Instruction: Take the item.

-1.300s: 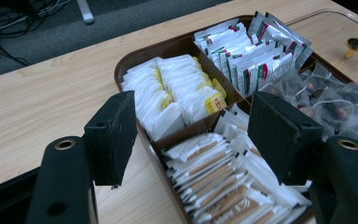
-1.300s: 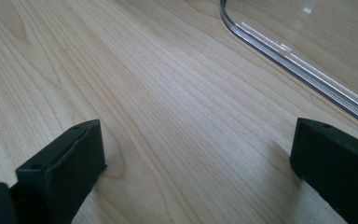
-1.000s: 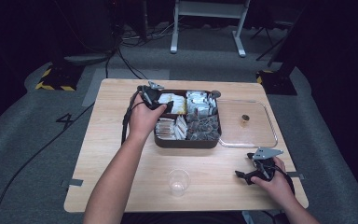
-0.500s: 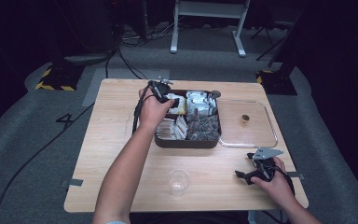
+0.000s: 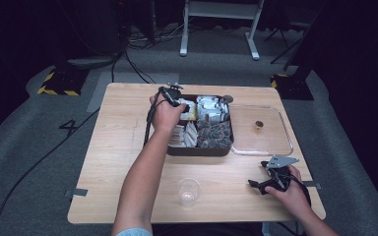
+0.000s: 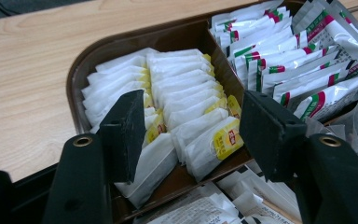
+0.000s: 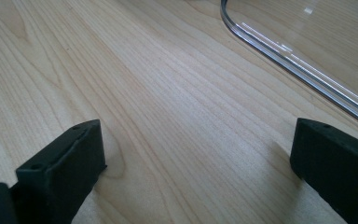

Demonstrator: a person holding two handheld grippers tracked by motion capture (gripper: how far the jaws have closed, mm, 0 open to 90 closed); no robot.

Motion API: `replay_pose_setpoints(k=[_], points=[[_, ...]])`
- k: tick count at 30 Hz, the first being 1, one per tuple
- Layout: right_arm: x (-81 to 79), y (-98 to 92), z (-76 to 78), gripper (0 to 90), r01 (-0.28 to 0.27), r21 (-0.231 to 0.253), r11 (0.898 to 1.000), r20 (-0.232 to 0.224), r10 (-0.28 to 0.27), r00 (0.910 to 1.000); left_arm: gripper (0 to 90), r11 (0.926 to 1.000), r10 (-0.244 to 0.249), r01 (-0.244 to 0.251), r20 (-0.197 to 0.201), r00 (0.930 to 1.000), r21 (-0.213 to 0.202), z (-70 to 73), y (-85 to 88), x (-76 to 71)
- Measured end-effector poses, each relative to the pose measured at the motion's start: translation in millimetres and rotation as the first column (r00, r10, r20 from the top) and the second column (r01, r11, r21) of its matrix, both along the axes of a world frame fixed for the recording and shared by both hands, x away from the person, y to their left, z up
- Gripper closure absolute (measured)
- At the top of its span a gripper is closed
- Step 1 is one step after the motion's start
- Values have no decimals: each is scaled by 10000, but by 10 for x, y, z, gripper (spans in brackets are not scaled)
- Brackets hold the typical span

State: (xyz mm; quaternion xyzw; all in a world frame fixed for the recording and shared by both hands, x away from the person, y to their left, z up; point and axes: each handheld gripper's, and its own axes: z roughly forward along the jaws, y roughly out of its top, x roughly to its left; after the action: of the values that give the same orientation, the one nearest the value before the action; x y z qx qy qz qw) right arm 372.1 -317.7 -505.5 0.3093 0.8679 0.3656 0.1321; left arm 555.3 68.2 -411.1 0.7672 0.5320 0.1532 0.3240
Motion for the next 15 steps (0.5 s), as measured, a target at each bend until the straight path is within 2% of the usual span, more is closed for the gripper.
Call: replay_pose_setpoints(k=[2, 4, 8, 15], points=[[0, 0, 0, 31, -3, 1, 10000, 2, 3, 10000, 419, 10000, -19, 20, -76, 10000, 90, -40, -23, 19], [-1, -1, 0, 32, -4, 2, 10000, 4, 4, 10000, 419, 10000, -26, 25, -169, 9999, -48, -92, -47, 46], [-2, -7, -1, 34, -52, 17, 10000, 19, 52, 10000, 452, 9999, -101, 102, -541, 9985, 21, -203, -87, 100], [-1, -9, -1, 34, -75, 15, 10000, 21, 75, 10000, 507, 9997, -169, 184, -1008, 9948, 144, -291, -124, 142]])
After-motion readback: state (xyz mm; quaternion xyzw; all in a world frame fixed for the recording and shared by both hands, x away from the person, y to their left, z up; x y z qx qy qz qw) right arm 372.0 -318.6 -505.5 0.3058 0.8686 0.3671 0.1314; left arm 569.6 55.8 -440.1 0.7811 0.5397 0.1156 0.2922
